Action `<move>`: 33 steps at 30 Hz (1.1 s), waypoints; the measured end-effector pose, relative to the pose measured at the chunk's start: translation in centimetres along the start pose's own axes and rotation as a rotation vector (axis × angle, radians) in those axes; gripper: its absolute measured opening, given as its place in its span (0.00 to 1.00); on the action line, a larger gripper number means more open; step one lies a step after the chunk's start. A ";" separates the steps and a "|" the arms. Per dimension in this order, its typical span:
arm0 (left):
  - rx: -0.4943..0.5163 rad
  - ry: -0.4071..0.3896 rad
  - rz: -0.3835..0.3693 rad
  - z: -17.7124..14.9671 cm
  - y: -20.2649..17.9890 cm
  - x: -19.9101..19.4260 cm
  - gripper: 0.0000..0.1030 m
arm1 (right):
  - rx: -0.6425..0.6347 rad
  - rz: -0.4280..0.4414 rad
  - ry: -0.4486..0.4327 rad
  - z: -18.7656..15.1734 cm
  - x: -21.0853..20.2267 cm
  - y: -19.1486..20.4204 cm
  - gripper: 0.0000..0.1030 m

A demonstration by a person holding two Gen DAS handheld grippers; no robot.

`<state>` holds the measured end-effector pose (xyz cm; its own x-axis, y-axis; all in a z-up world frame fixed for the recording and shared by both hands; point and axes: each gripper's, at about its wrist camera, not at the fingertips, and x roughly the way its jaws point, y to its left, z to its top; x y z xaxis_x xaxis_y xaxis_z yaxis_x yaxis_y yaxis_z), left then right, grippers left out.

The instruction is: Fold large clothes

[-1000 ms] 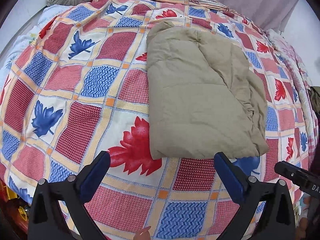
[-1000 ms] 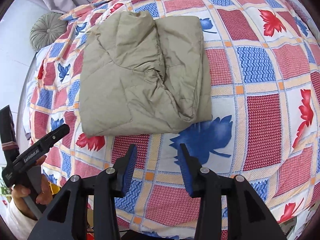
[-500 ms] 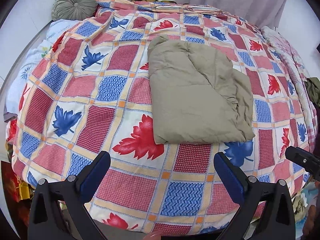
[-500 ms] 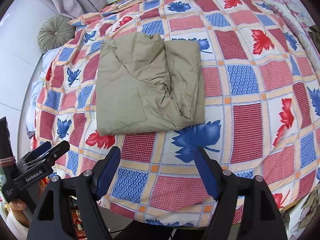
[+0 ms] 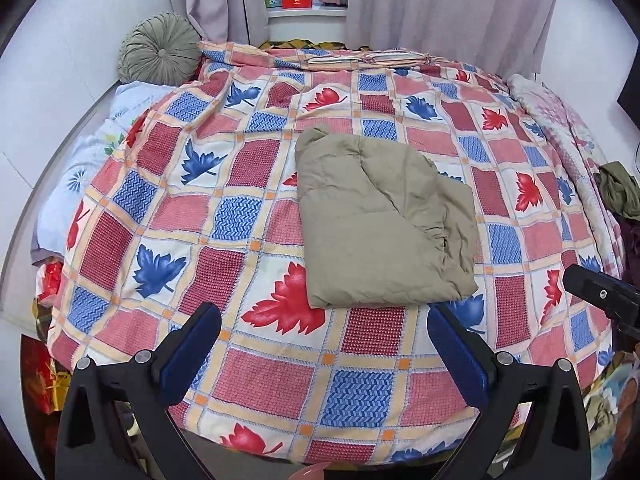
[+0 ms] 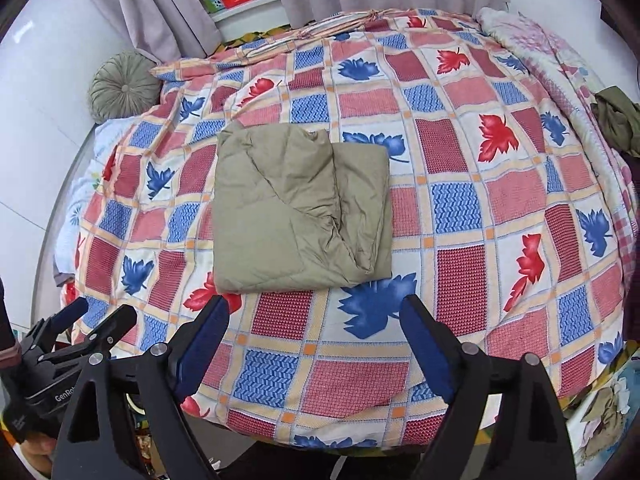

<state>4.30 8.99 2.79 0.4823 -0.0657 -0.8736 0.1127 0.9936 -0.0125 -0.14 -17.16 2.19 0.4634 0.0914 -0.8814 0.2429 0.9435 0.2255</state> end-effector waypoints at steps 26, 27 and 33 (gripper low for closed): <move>-0.040 -0.058 0.050 0.9 0.2 -4.4 1.00 | -0.028 -0.040 -0.076 0.2 -4.1 1.5 0.87; -0.040 -0.058 0.049 0.9 0.2 -4.4 1.00 | -0.029 -0.040 -0.075 0.2 -4.2 1.6 0.87; -0.039 -0.059 0.050 0.9 0.2 -4.4 1.00 | -0.025 -0.043 -0.078 0.1 -4.2 1.8 0.87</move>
<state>3.01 9.43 7.11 0.5372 -0.0198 -0.8432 0.0536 0.9985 0.0107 -1.56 -15.84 6.34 0.5179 0.0262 -0.8551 0.2433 0.9538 0.1766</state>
